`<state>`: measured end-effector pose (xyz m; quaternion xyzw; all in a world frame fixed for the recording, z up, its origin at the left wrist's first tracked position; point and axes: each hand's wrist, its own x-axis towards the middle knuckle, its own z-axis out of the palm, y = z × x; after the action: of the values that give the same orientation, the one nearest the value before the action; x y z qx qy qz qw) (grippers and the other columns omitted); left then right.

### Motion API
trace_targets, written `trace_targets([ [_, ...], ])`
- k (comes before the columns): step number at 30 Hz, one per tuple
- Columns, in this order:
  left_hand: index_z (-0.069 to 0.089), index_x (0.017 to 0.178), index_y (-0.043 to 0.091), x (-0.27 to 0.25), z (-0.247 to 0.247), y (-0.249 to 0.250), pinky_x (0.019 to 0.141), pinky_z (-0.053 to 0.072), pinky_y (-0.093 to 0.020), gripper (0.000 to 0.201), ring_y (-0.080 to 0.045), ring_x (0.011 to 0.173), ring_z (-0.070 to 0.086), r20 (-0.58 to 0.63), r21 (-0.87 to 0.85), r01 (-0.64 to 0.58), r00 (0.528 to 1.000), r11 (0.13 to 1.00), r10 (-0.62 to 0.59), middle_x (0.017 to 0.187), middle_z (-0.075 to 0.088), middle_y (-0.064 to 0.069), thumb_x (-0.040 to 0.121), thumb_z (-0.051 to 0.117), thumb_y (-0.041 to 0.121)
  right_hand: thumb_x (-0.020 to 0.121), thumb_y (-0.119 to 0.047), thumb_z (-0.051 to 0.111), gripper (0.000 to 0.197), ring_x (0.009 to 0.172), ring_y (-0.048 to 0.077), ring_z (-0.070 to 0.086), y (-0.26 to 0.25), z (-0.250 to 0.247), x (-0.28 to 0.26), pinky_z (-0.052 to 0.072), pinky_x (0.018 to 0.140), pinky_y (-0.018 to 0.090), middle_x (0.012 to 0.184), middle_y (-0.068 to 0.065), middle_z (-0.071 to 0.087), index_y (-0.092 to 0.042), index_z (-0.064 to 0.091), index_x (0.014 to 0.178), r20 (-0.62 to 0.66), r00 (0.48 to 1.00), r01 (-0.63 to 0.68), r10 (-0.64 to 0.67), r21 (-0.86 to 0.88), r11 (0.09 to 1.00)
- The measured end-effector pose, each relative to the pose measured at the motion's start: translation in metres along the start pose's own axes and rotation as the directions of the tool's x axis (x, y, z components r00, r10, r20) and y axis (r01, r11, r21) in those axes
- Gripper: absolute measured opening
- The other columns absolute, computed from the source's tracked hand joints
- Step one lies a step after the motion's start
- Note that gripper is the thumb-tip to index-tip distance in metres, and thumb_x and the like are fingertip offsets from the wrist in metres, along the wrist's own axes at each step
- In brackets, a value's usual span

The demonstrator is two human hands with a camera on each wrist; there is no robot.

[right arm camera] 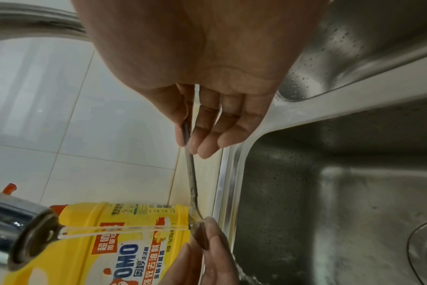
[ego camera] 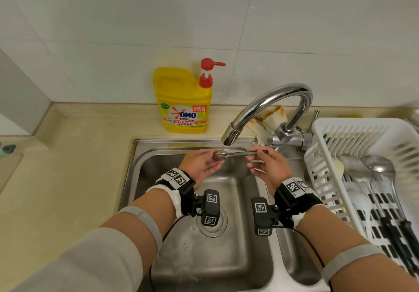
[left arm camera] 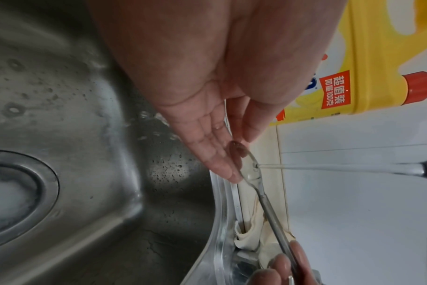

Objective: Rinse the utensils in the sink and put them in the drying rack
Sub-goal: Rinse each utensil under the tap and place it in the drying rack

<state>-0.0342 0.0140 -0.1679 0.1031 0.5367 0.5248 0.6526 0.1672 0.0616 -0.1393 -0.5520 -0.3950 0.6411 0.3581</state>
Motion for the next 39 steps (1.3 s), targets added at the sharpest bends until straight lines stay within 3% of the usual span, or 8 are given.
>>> trace_targets([
  [5,0.059,0.124,-0.002,-0.005,0.006,0.002,0.089,0.059,-0.036,0.028,-0.033,0.104,0.071,0.053,-0.004,-0.035,0.998,0.999,0.036,0.112,0.070,-0.025,0.096,0.060,0.001,0.102,-0.009,0.049,0.023,0.066,0.018,0.064,0.002,-0.004,-0.001,0.051,0.067,0.029,0.078,0.006,0.069,-0.008,0.071,0.106,-0.012,1.000,0.014,-0.014,-0.009,1.000],
  [11,0.063,0.124,0.007,-0.010,0.003,0.007,0.079,0.060,-0.028,0.030,-0.022,0.101,0.073,0.046,0.066,-0.069,0.997,0.995,0.067,0.110,0.075,-0.012,0.094,0.067,0.011,0.097,-0.006,0.057,0.022,0.071,0.019,0.065,0.007,-0.010,0.002,0.051,0.068,0.030,0.083,0.009,0.071,-0.016,0.075,0.089,-0.025,1.000,0.000,-0.006,-0.220,0.976],
  [15,0.069,0.118,0.013,-0.019,-0.004,0.013,0.078,0.060,-0.028,0.026,-0.017,0.092,0.073,0.024,0.140,-0.105,0.994,0.985,0.103,0.107,0.076,-0.009,0.092,0.070,0.014,0.088,-0.019,0.069,0.014,0.088,0.012,0.068,0.014,-0.007,0.002,0.052,0.084,0.029,0.088,-0.008,0.075,-0.029,0.078,0.086,0.147,0.983,0.180,-0.107,-0.696,0.695],
  [20,0.069,0.118,0.007,-0.035,-0.009,0.012,0.070,0.061,-0.025,0.030,-0.010,0.070,0.069,0.037,0.230,-0.138,0.990,0.963,0.133,0.092,0.074,-0.008,0.090,0.072,0.017,0.081,-0.034,0.078,0.011,0.077,0.003,0.062,0.014,0.022,-0.022,0.048,0.075,0.021,0.081,-0.013,0.070,-0.029,0.075,0.089,0.317,0.935,0.354,-0.159,-0.814,0.461],
  [27,0.074,0.112,0.017,-0.059,-0.012,0.004,0.075,0.057,-0.027,0.029,-0.009,0.074,0.065,0.051,0.385,-0.193,0.981,0.903,0.188,0.089,0.072,-0.002,0.090,0.071,0.035,0.084,-0.026,0.077,0.009,0.055,0.007,0.063,0.027,0.026,-0.053,0.053,0.067,0.024,0.075,-0.003,0.070,-0.027,0.068,0.085,0.358,0.922,0.362,-0.144,-0.671,0.647],
  [33,0.073,0.110,0.017,-0.074,-0.002,-0.010,0.077,0.051,-0.030,0.037,-0.019,0.087,0.073,0.060,0.531,-0.162,0.986,0.832,0.154,0.095,0.077,-0.005,0.100,0.052,0.046,0.085,-0.025,0.074,0.008,0.055,0.008,0.068,0.029,0.011,-0.069,0.051,0.064,0.023,0.069,-0.001,0.072,-0.020,0.068,0.088,0.371,0.925,0.339,-0.082,-0.709,0.619],
  [36,0.072,0.107,0.007,-0.074,0.007,-0.018,0.062,0.053,-0.020,0.032,-0.025,0.086,0.071,0.067,0.665,-0.190,0.978,0.722,0.196,0.103,0.075,-0.015,0.102,0.052,0.031,0.085,-0.019,0.074,0.009,0.055,0.012,0.068,0.019,-0.007,-0.078,0.055,0.062,0.028,0.069,0.000,0.070,-0.020,0.065,0.088,0.328,0.940,0.308,-0.092,-0.706,0.638],
  [39,0.074,0.087,0.022,-0.073,0.020,-0.026,0.085,0.060,-0.037,0.016,-0.024,0.086,0.073,0.164,0.810,-0.270,0.957,0.520,0.241,0.091,0.075,-0.004,0.094,0.059,0.022,0.086,-0.016,0.073,0.009,0.055,0.017,0.068,-0.002,-0.034,-0.090,0.053,0.054,0.029,0.073,0.005,0.068,-0.017,0.064,0.087,0.272,0.953,0.289,-0.135,-0.672,0.682],
])
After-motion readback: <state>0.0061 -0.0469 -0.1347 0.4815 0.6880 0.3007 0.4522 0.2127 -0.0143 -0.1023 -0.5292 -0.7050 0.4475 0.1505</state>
